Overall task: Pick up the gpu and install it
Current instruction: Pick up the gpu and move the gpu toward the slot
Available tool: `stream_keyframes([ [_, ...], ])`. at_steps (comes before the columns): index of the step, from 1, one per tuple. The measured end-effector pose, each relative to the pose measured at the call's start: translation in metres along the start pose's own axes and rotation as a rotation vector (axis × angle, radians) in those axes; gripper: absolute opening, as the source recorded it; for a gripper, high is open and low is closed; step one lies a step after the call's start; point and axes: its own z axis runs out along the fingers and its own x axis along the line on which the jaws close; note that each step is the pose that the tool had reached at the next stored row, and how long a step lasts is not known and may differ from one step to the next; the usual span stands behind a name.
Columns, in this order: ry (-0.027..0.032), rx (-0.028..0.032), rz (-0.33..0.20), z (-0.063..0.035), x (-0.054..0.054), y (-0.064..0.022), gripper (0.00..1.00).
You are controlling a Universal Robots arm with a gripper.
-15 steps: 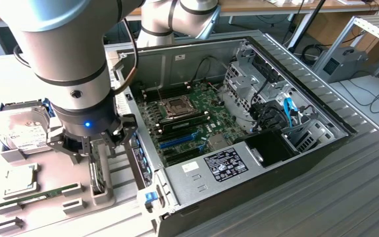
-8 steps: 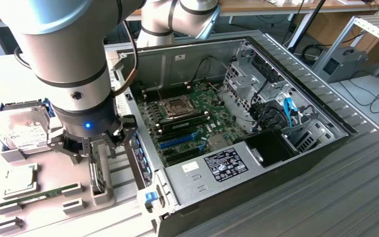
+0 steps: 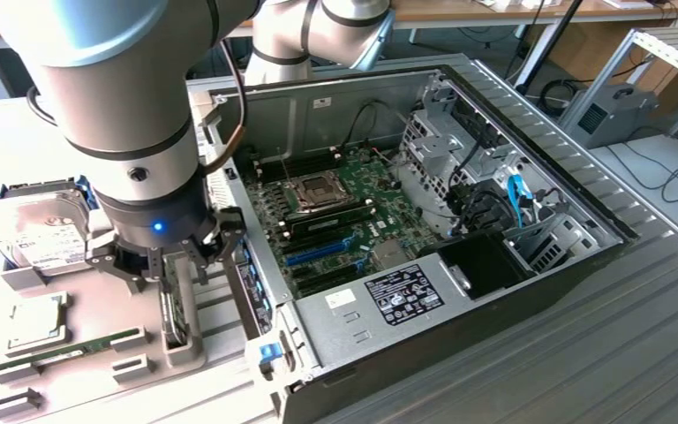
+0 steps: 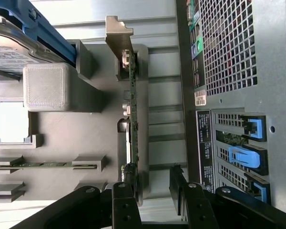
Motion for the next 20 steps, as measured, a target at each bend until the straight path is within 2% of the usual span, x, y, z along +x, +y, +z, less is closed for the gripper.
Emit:
stream_keyframes([
  [20,0.0000,0.0000,0.000,0.0065,0.0002,-0.0003,0.42],
])
